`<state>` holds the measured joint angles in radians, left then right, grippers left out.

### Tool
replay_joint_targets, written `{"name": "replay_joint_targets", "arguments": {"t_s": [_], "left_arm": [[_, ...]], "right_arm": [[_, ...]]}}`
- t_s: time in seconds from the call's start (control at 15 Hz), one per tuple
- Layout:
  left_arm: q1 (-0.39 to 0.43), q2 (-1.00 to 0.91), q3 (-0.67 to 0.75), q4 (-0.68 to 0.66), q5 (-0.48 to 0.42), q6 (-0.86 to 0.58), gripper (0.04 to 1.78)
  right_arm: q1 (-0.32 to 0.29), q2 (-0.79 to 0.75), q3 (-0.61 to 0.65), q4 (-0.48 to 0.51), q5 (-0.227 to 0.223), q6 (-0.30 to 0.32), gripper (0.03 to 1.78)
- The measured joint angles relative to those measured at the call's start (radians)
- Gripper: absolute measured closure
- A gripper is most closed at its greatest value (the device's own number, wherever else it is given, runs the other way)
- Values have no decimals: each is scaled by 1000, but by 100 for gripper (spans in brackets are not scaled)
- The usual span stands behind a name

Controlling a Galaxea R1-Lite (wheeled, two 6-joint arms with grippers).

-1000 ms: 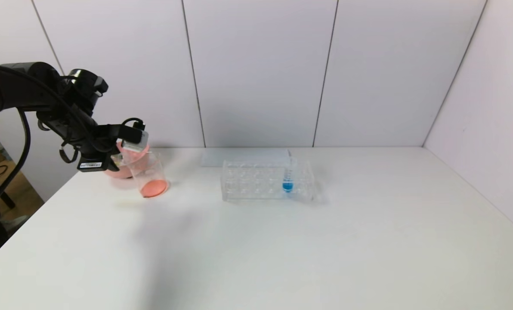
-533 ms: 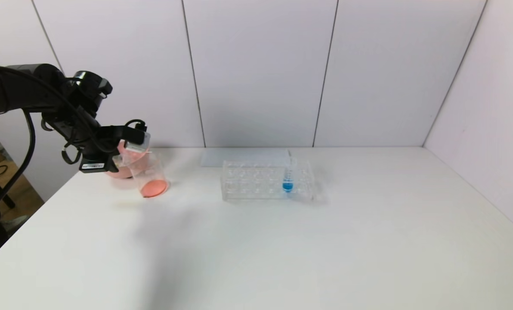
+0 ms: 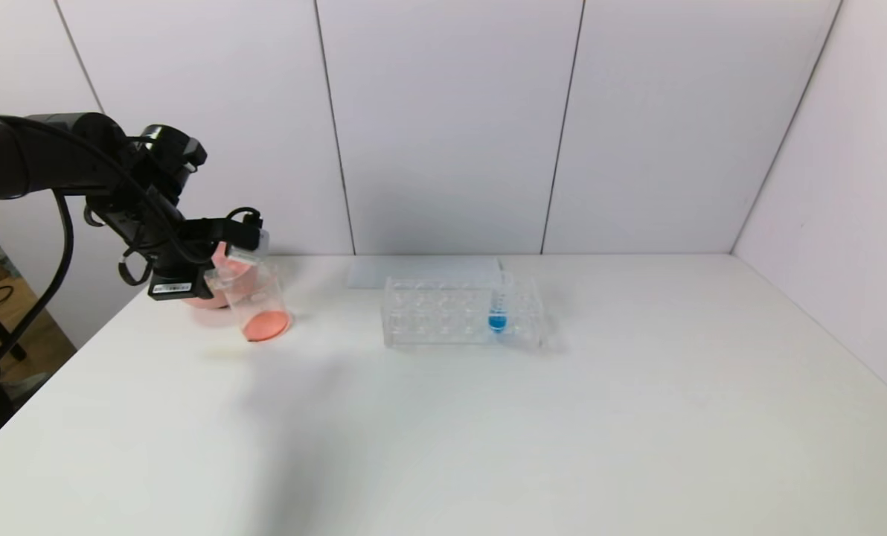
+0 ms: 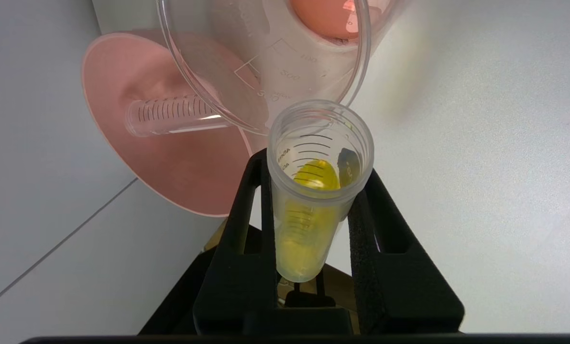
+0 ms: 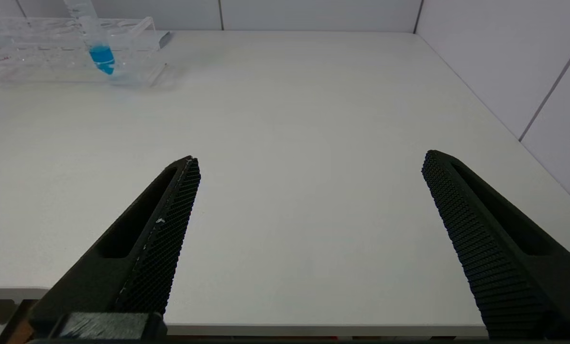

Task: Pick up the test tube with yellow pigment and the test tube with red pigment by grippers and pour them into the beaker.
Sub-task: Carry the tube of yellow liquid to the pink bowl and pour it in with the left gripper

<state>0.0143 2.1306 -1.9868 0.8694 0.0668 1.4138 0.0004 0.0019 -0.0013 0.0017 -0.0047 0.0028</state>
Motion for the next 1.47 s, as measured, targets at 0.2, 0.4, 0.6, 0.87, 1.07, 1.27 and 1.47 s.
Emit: {"name": "replay_joint_targets", "arguments": {"t_s": [0.2,0.4,0.6,0.87,1.07,1.27,1.47], "left_arm": [[-1,1,0,0,0,0,138],[0,2,0,0,0,0,138],[0,2,0,0,0,0,138],[0,1,0,-1,0,-1,138],[-2,0,0,-4,1,-2,138],[-9,0,0,-7,7,-10,138],[-17,4,0,-9,44,-15,138]], "right_arm": [[0,0,0,0,0,0,11],[0,0,0,0,0,0,11],[0,0,0,0,0,0,11],[0,0,0,0,0,0,11],[0,0,0,0,0,0,11],[0,0,0,0,0,-1,11],[0,0,0,0,0,-1,11]]}}
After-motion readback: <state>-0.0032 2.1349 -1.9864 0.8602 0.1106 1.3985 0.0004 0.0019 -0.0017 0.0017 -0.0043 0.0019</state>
